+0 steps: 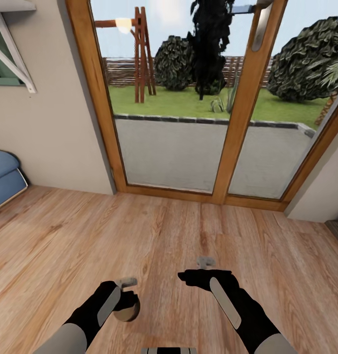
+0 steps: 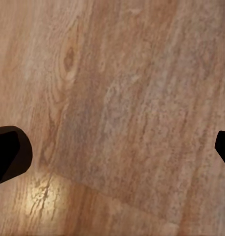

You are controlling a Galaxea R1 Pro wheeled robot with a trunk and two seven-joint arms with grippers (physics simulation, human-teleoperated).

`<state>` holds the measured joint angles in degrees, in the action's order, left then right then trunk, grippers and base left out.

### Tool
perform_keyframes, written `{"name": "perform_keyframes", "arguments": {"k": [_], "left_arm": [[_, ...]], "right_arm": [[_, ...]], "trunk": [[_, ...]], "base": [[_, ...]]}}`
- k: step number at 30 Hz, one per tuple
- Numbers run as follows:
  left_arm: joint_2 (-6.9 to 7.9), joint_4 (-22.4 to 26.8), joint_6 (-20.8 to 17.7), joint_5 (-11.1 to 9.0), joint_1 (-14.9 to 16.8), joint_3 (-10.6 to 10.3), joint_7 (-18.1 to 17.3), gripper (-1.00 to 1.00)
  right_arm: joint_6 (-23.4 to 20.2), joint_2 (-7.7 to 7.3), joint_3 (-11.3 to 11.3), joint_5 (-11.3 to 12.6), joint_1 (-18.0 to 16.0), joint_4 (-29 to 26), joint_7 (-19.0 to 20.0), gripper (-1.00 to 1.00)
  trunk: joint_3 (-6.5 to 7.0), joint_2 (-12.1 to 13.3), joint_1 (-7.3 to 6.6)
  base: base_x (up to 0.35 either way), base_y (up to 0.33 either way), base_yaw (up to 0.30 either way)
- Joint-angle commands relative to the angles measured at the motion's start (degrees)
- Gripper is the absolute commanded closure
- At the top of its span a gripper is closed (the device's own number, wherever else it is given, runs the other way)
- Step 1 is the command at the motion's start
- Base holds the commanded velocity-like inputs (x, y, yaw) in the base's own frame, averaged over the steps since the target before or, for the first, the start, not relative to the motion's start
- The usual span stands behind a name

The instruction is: Place each of the two pumpkins and all three candles from the living room inside a cabinet in the living room (use any cabinet), then make sure every cabinet is closed, and position the cauldron so it is next to a table in the living room.

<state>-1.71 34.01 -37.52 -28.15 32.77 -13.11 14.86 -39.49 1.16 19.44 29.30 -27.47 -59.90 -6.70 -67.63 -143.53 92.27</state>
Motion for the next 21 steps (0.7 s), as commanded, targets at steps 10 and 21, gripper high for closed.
{"name": "perform_keyframes", "arguments": {"k": [10, 21], "left_arm": [[0.04, 0.01, -0.28, -0.73, 0.01, -0.25, 0.52, 1.0], [0.04, 0.01, -0.28, -0.9, 0.01, -0.25, 0.52, 1.0]], "right_arm": [[-0.16, -0.03, 0.07, 0.67, -0.04, 0.01, -0.54, -1.0], [-0.18, -0.02, 0.09, 0.67, -0.04, 0.05, -0.59, -1.0]], "trunk": [[2.17, 0.12, -0.27], [4.61, 0.26, -0.55]], "base": [[0.0, 0.0, 0.0], [0.0, 0.0, 0.0]]}}
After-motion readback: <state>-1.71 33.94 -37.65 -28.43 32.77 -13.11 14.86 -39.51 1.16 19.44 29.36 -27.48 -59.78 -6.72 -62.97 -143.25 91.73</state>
